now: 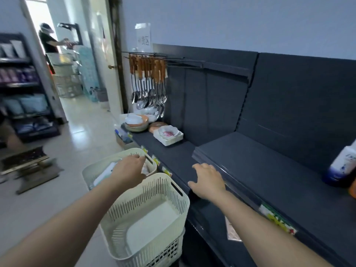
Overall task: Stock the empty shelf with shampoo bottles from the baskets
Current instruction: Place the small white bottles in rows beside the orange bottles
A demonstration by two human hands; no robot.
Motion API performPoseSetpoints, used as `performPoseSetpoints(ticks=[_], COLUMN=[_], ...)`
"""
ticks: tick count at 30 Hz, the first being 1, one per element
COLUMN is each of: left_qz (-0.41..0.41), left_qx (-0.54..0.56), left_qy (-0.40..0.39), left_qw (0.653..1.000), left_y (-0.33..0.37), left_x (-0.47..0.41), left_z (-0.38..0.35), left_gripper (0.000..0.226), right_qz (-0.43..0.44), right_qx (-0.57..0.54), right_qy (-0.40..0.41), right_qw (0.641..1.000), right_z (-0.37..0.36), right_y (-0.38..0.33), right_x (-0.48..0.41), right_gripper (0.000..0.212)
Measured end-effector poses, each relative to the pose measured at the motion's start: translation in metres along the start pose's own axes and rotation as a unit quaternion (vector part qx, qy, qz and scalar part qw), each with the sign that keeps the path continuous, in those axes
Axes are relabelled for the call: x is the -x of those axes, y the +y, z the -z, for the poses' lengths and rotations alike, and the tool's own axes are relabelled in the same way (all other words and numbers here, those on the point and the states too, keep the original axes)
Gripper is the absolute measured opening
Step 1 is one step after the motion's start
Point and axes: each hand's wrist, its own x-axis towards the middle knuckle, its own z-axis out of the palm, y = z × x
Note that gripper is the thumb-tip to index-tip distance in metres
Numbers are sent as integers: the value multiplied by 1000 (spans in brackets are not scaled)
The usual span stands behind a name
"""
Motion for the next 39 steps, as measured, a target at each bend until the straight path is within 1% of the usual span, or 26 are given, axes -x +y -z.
performPoseSetpoints(ticks=[5,9,13,16,20,23,24,30,35,39], left_qz=[33,36,25,17,28,48,56,74,72,40], left_qx=[-2,-7,-20,-19,-6,7,12,11,9,-1], left_qy=[0,-20,-40,-61,-83,-96,-102,-126,-147,-159], left_qw=[999,999,999,998,996,994,993,989,986,986], left_y=[-66,-116,-154,-175,-198,-212,-216,-231,-239,-246], left_x=[9,6,-2,-10,-31,-50,-56,-98,-135,-170], left_z=[-3,-11,-25,-38,-55,-68,-72,-98,-122,-147], left_gripper=[47,41,39,36,38,40,41,42,42,34], right_qz=[19,17,7,2,10,21,24,50,43,24], right_qx=[-13,-13,-16,-21,-19,-19,-20,-26,-30,-37], right_qy=[-17,-37,-55,-67,-89,-104,-110,-127,-157,-168], right_qw=[1000,999,998,998,996,994,993,990,986,985], right_z=[-27,-48,-70,-85,-102,-114,-118,-141,-161,-179], right_y=[-68,-112,-145,-162,-177,-181,-182,-190,-194,-195], right_x=[-23,-42,-64,-79,-106,-133,-142,-193,-229,-261], right_gripper=[50,46,51,49,47,31,29,46,49,48])
